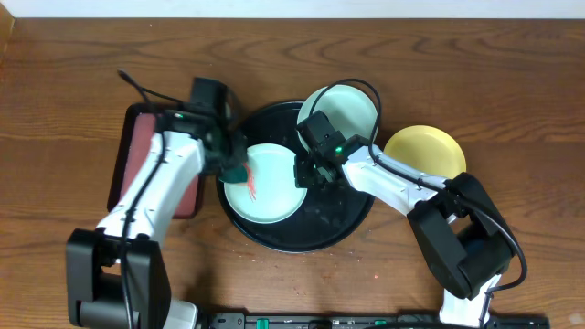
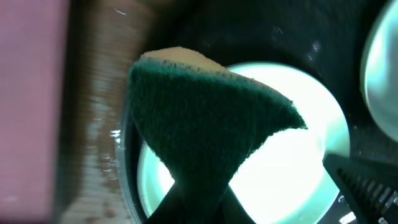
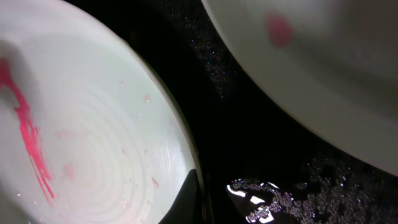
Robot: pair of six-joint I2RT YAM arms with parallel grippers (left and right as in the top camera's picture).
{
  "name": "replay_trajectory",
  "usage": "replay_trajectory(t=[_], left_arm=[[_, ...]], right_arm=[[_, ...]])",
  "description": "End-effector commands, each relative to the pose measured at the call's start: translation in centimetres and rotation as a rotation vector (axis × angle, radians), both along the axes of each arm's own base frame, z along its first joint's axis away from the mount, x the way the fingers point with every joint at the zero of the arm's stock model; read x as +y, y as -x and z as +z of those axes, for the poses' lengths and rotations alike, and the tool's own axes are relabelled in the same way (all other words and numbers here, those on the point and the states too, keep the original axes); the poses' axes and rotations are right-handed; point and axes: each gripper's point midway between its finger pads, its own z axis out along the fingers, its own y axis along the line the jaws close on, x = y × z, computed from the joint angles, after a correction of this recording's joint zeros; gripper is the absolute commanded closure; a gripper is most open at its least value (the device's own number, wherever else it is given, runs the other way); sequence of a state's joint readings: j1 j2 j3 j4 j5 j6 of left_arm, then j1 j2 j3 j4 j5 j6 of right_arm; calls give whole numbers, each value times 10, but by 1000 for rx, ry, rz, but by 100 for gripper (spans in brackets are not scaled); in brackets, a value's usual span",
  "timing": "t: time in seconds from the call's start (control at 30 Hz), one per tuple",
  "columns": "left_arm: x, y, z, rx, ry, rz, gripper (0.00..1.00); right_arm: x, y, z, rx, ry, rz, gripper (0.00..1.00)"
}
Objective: Clean dirty plates on tray and stack at the side
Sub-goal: 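Bring the sponge in the left gripper onto the green plate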
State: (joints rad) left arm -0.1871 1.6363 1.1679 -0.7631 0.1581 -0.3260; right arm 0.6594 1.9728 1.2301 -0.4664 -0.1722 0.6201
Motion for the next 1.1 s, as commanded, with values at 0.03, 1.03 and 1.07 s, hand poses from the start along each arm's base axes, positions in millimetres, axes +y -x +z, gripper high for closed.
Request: replay_trajectory(t=[0.03, 1.03, 1.07], left_arm=[[-15, 13, -21, 25, -27, -7, 92], [-44, 28, -86, 150, 38, -94, 93], [-51, 30, -84, 149, 68, -147, 92]], right_arm=[[4, -4, 2, -6, -6, 0, 99], [2, -5, 2, -6, -6, -3, 99], [2, -6, 2, -6, -6, -4, 99]])
